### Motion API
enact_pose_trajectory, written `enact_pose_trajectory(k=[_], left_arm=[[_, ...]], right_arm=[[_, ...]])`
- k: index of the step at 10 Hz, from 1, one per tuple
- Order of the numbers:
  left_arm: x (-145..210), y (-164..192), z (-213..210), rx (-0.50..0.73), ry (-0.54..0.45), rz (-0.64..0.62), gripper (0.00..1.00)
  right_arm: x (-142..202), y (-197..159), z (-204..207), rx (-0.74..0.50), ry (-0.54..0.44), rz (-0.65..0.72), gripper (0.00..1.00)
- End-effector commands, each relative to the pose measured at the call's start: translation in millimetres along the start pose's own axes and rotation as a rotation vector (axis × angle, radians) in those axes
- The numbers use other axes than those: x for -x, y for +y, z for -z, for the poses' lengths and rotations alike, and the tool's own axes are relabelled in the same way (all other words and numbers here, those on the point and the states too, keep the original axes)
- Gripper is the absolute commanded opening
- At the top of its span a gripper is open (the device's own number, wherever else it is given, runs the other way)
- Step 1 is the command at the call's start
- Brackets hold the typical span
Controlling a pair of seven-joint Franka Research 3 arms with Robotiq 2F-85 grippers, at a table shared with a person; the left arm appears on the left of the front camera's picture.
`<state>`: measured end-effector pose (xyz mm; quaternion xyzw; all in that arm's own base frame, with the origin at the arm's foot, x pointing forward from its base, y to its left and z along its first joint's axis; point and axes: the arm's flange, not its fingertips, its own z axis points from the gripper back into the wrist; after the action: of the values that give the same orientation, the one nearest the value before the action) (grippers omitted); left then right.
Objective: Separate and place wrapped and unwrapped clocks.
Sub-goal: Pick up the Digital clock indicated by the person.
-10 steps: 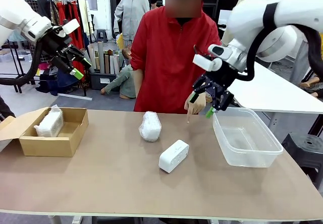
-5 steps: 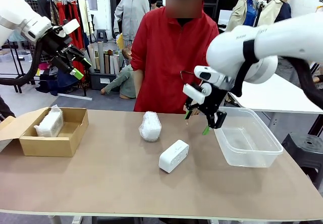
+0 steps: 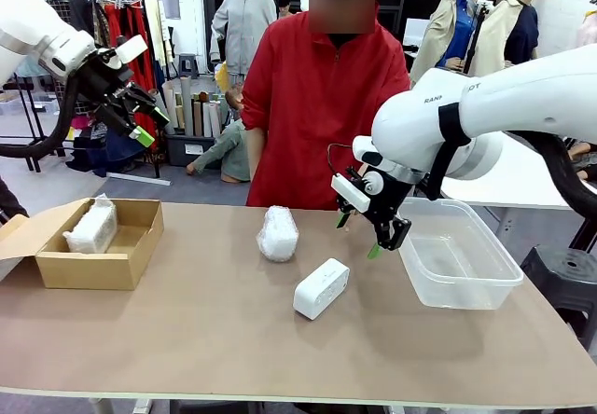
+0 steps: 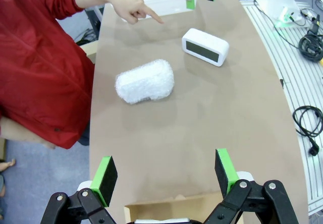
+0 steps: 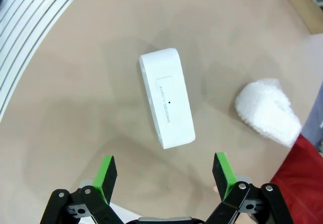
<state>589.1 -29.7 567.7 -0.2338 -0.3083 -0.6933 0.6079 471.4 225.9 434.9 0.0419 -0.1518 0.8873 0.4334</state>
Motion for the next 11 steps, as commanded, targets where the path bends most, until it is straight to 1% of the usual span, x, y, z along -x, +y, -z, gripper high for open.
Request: enact_pose_trajectory(k=[1, 2, 3, 4, 5, 10, 11], left_arm=[[0, -1, -1, -0.001, -0.001, 0.002, 1.00], [0, -1, -1, -0.001, -0.001, 0.002, 1.00], [0, -1, -1, -0.001, -0.001, 0.002, 1.00], [0, -1, -1, -0.001, -0.001, 0.002, 1.00], [0, -1, -1, -0.001, -0.001, 0.002, 1.00], [0, -1, -1, -0.001, -0.001, 0.002, 1.00], [0, -1, -1, -0.001, -0.001, 0.002, 1.00]], right_arm=[[1, -2, -5, -0.010, -0.008, 0.001, 1.00], [0, 0, 0, 0.000, 0.000, 0.000, 1.00], [-6, -1, 12, 0.019, 0.082, -0.033, 1.00], [-13, -5, 21, 0.048, 0.121, -0.020, 1.00], [-20, -4, 30, 0.060, 0.153, -0.059, 1.00], [-32, -5, 70, -0.027, 0.143, -0.111, 1.00], [-34, -4, 80, -0.031, 0.156, -0.120, 1.00]])
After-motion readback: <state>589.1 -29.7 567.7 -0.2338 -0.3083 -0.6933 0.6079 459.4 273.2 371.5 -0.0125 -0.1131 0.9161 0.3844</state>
